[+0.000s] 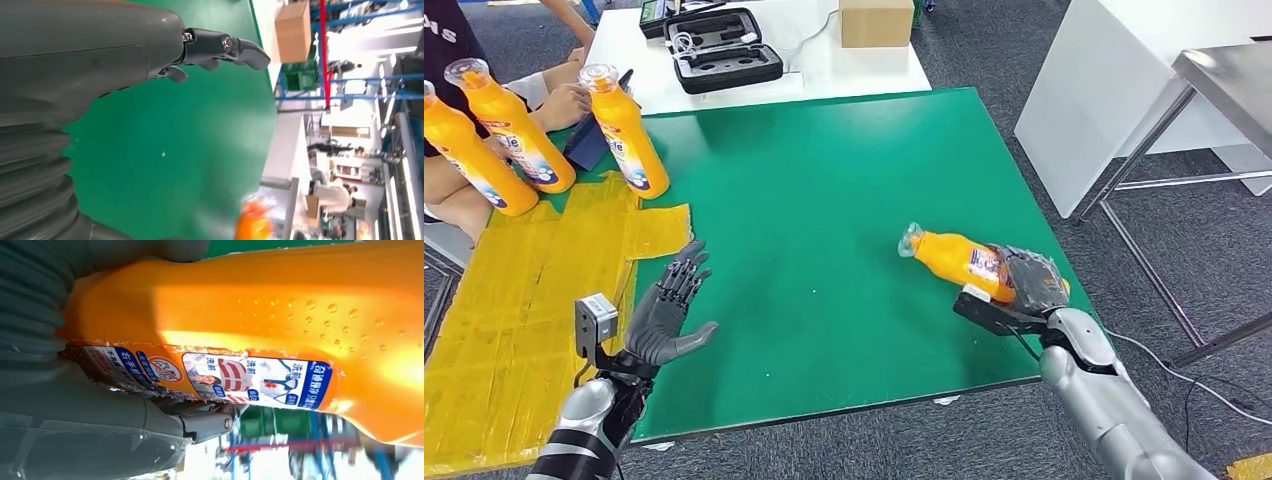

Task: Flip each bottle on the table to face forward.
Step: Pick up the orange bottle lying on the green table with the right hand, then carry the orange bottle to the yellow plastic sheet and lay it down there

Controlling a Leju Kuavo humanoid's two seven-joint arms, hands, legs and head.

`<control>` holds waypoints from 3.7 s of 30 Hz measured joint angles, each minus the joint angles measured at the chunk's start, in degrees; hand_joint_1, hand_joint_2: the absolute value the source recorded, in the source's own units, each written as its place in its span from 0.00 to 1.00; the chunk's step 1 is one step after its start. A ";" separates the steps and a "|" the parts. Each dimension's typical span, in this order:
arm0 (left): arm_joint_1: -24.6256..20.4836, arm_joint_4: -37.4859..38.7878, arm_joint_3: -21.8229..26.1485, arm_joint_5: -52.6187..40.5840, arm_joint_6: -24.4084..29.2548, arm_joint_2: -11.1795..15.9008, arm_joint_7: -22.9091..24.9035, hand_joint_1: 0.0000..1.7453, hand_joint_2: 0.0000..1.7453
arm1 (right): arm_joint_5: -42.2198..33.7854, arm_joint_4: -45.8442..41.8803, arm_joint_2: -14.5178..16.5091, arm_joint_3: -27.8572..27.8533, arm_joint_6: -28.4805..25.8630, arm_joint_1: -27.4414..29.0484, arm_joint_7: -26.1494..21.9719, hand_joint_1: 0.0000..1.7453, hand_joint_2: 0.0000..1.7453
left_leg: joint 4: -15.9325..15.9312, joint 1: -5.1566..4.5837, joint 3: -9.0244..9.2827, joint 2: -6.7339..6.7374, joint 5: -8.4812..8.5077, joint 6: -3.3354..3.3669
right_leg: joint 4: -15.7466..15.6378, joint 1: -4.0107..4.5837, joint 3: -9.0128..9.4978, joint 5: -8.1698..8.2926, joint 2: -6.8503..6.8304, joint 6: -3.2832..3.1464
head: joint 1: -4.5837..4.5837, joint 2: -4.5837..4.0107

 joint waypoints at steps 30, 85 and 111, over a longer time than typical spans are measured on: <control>-11.08 5.34 -11.29 5.04 -0.25 0.51 3.57 0.00 1.00 | -29.80 8.94 24.15 -8.76 10.87 -6.32 -20.91 1.00 1.00 | 0.00 0.04 -0.05 0.10 0.10 -0.10 | 0.09 0.04 -0.16 0.11 0.04 -0.15 | 0.02 0.00; -15.23 9.50 -16.40 9.28 3.41 0.51 1.76 1.00 1.00 | -31.47 16.76 35.22 12.92 12.15 -6.45 -22.16 0.93 1.00 | 0.00 0.06 -0.10 0.07 0.10 -0.11 | 0.09 0.05 -0.21 0.07 0.04 -0.20 | 0.04 0.00; -31.31 26.83 -13.35 -81.78 56.35 9.71 26.28 1.00 1.00 | -49.38 -15.33 27.37 -0.39 18.52 4.94 -13.99 0.00 1.00 | 0.01 0.07 -0.08 0.17 0.15 -0.17 | 0.10 0.07 -0.25 0.11 0.09 -0.22 | 0.03 0.00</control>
